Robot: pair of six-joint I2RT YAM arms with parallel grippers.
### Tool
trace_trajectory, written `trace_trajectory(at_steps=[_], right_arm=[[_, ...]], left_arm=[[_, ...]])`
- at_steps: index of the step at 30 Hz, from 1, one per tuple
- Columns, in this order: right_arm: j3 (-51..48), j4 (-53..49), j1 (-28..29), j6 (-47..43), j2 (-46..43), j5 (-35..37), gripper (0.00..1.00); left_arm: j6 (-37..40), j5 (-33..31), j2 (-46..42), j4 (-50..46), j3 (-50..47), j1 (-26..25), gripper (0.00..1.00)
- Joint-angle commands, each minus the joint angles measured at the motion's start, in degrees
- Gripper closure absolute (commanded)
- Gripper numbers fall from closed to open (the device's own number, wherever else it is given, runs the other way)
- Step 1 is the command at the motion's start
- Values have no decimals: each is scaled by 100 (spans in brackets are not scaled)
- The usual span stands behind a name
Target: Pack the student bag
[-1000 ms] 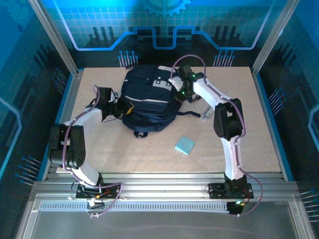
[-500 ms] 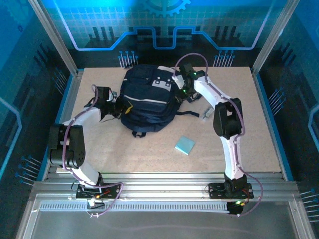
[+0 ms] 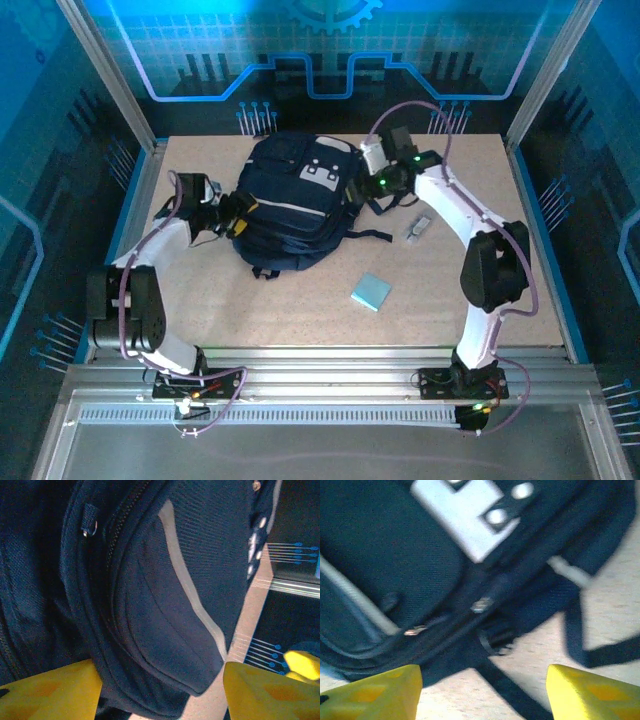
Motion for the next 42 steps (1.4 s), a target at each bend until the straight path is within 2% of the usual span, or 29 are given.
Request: trace_trajectory(at_steps=[1, 4, 10, 15, 21, 25, 30, 35, 37, 42], right_arm=[[-100, 500, 343, 391, 243, -595, 30], [-14, 792, 552, 543, 514, -910, 21], [255, 1022, 643, 686, 1069, -880, 7], [268, 1511, 656, 839, 1359, -1313, 4], [141, 1799, 829, 964, 1471, -1731, 5], [-487, 1946, 1021, 1103, 1010, -1902, 6], [-1403, 1883, 1170, 1346, 126, -1773, 5], [-1990, 1992, 1293, 1751, -449, -2127, 5], [-2051, 1736, 1398, 1642, -607, -1968, 6], [-1859, 1048, 1267, 1537, -757, -651, 8]], left_arm=[[-114, 21, -327, 203, -282, -66, 34], [-228, -67, -353, 412, -548, -170, 33], [-584, -128, -278, 1086, -1000, -247, 33], [-406, -237, 14, 1176, -1039, -283, 33], [-515, -190, 614, 1716, -1186, -287, 33], [-682, -10, 1007, 2023, -1125, -320, 35], [-666, -183, 1053, 2039, -981, -448, 34], [-677, -298, 1097, 2076, -862, -538, 34], [-663, -264, 1115, 2024, -775, -530, 34], [-372, -380, 879, 1521, -609, -546, 35]])
